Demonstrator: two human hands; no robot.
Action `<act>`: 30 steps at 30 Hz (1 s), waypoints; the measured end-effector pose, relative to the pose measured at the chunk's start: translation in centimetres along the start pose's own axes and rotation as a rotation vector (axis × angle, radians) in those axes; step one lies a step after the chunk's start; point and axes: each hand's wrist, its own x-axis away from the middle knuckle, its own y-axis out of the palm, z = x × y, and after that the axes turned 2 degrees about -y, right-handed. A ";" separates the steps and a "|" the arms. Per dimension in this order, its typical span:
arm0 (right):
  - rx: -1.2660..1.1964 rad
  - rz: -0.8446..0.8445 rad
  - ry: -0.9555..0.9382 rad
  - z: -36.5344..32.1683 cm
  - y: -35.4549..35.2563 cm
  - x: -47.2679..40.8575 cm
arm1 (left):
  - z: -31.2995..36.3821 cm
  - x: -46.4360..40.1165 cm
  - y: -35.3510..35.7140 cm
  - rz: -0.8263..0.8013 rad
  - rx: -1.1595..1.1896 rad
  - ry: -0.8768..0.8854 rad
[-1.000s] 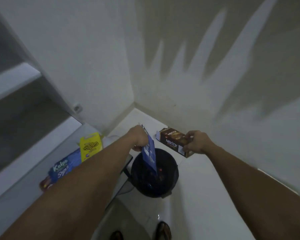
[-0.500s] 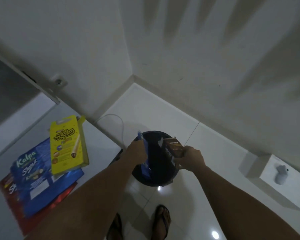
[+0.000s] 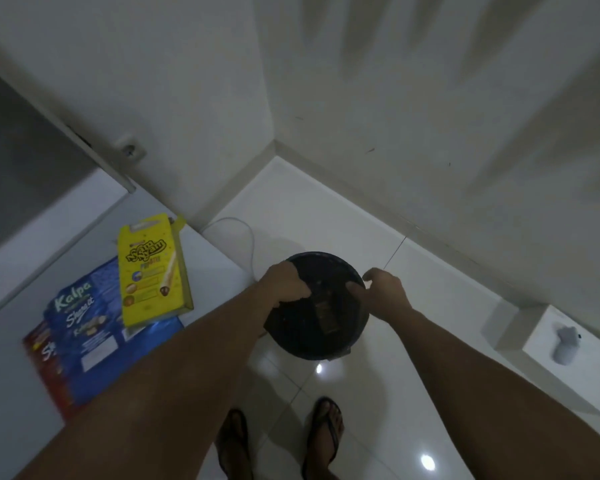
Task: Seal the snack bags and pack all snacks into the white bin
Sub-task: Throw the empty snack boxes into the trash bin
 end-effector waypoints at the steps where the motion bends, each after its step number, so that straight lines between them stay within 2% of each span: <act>1: -0.003 0.009 -0.015 -0.9 -0.9 0.3 | 0.8 0.9 -0.7 -0.014 0.038 0.009; 8: -0.045 0.044 -0.163 -9.0 -6.7 2.6 | 3.2 9.0 -8.8 0.104 0.239 0.111; 13: -0.064 0.021 -0.272 -16.1 -8.7 5.2 | -0.6 13.8 -14.8 0.210 0.268 0.112; 17: -0.058 -0.021 -0.345 -21.4 -7.5 6.9 | -5.4 16.4 -17.5 0.312 0.248 0.066; 23: 0.045 -0.084 -0.435 -27.4 -1.6 9.7 | -14.7 18.3 -17.5 0.479 0.044 -0.154; 26: 0.113 -0.118 -0.456 -29.0 2.2 10.9 | -20.0 17.8 -15.3 0.523 0.178 -0.346; 30: 0.196 -0.114 -0.430 -29.9 6.5 11.7 | -24.4 17.4 -12.2 0.498 0.348 -0.551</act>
